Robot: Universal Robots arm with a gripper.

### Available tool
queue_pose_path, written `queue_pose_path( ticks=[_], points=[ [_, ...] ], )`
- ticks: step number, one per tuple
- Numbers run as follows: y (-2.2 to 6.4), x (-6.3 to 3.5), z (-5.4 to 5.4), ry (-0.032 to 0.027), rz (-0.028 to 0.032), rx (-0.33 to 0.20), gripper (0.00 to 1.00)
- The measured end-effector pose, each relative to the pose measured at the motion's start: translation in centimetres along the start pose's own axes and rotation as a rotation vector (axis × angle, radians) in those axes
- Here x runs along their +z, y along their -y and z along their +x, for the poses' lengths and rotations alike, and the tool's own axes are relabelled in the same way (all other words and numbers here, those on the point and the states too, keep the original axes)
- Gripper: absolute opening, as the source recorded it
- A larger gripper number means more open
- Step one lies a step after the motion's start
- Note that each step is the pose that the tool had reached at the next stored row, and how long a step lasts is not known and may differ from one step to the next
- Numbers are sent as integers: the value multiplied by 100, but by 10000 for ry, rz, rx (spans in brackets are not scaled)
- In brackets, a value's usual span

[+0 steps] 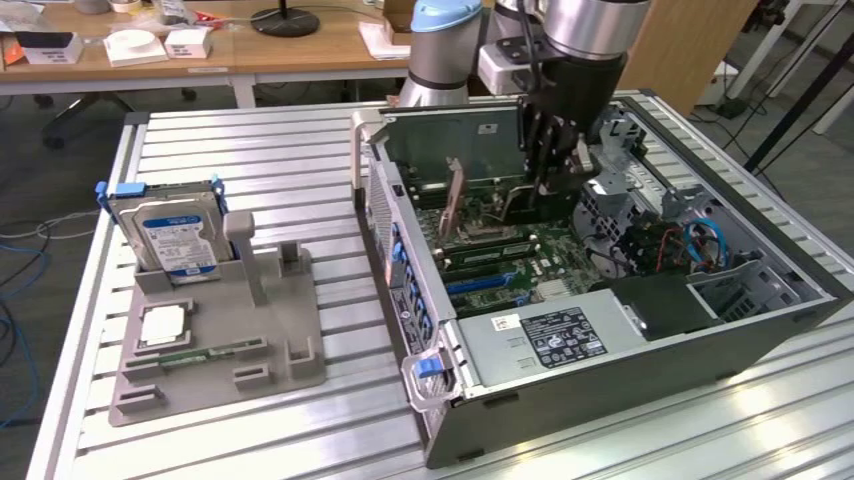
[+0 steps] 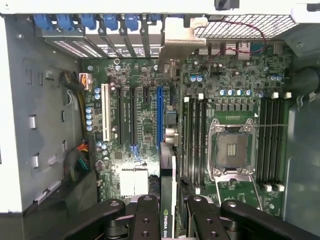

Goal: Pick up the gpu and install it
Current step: 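Insert the gpu into the slot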

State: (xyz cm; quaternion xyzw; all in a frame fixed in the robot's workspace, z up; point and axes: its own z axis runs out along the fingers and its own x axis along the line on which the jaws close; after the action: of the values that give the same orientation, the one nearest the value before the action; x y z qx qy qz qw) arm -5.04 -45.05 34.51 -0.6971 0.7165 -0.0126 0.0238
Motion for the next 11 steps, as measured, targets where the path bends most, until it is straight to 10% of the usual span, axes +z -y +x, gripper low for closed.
queue_pose_path(
  ticks=[11],
  points=[
    [-64,197,11,-10,4,196,26]
  ],
)
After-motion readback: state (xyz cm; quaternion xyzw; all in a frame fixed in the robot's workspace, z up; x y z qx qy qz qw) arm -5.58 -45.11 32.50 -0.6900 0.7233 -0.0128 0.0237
